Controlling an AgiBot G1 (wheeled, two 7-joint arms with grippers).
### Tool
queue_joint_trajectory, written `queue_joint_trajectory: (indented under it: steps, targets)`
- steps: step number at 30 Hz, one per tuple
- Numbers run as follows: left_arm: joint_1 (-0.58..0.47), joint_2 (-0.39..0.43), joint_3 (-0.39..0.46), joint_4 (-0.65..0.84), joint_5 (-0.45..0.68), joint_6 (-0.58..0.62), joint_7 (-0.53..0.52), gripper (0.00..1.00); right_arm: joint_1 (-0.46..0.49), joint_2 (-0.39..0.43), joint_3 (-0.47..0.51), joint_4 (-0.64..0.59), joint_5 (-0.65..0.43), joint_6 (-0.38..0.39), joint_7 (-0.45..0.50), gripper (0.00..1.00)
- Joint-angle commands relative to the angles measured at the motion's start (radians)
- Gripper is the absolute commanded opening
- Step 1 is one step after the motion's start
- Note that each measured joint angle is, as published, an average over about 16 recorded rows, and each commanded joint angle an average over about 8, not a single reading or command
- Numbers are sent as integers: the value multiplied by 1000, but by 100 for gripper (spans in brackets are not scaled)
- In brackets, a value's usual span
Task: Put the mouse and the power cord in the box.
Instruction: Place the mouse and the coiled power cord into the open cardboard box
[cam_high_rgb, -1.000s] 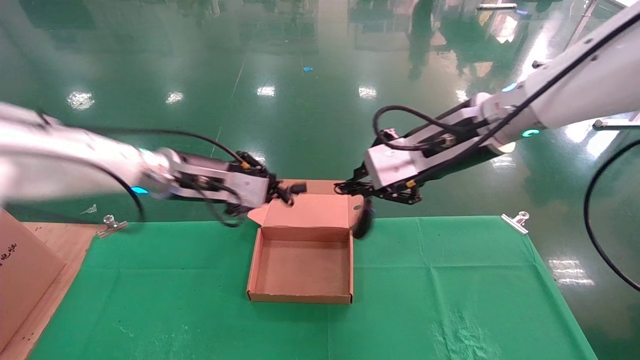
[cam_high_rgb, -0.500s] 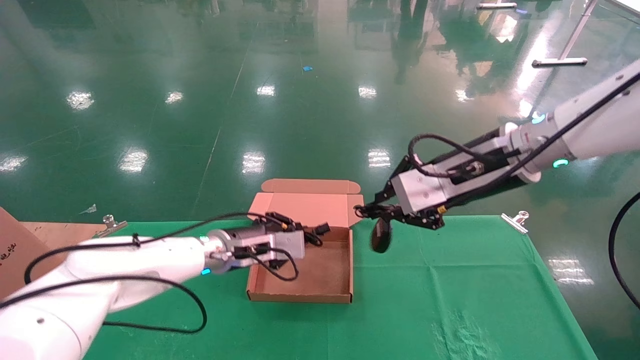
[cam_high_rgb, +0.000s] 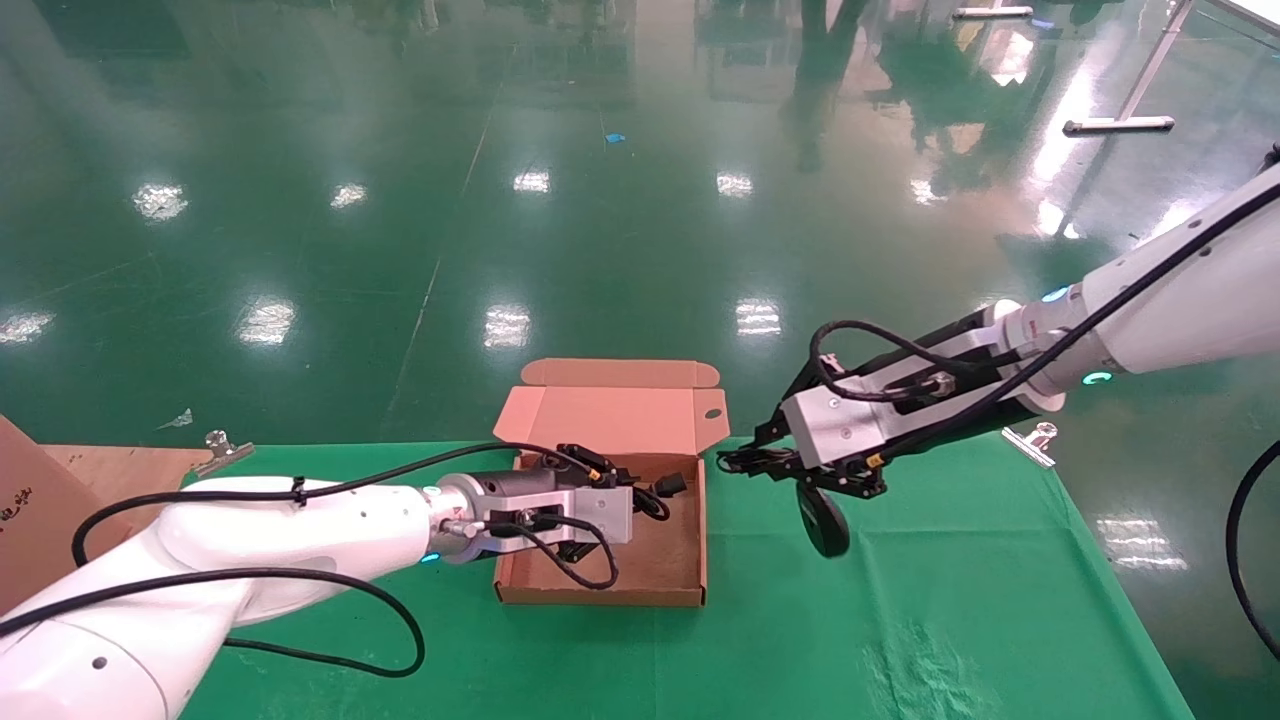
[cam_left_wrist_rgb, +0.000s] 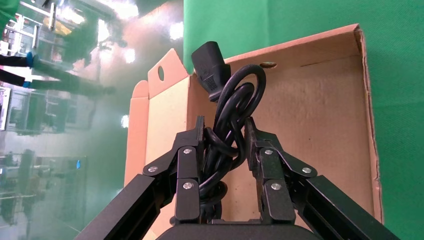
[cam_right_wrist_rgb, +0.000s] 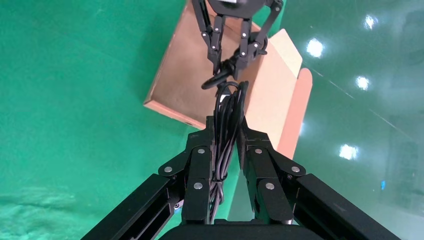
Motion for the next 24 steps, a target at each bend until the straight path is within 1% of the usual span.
queue_joint_trajectory:
  steps: [1,5,9,11,13,18,21,24]
  targets:
    - [-1,0,14,-3,-10,-5,-5,100,1,-4,0,-9,1,0,-4,0]
    - [-4,-2,37,-4,-30,-11,-7,100,3,-15,0,-21,2,-3,-8,0]
    - [-14,-14,31,12,-82,9,-36,100,9,-30,-2,-26,1,-7,-9,0]
    - [-25,-35,20,18,-115,69,-51,100,14,-42,-3,-27,-1,-8,-7,0]
    - [-38,-70,1,22,-156,155,-65,100,20,-56,-4,-26,-1,-7,-3,0]
    - [-58,-194,-47,-1,-247,397,-65,100,30,-99,-6,-9,4,-5,19,0]
    - [-57,-272,-77,-28,-297,486,-75,100,24,-118,-14,32,14,0,46,0]
    - [-52,-350,-99,-73,-332,547,-95,100,2,-129,-39,108,24,20,89,0]
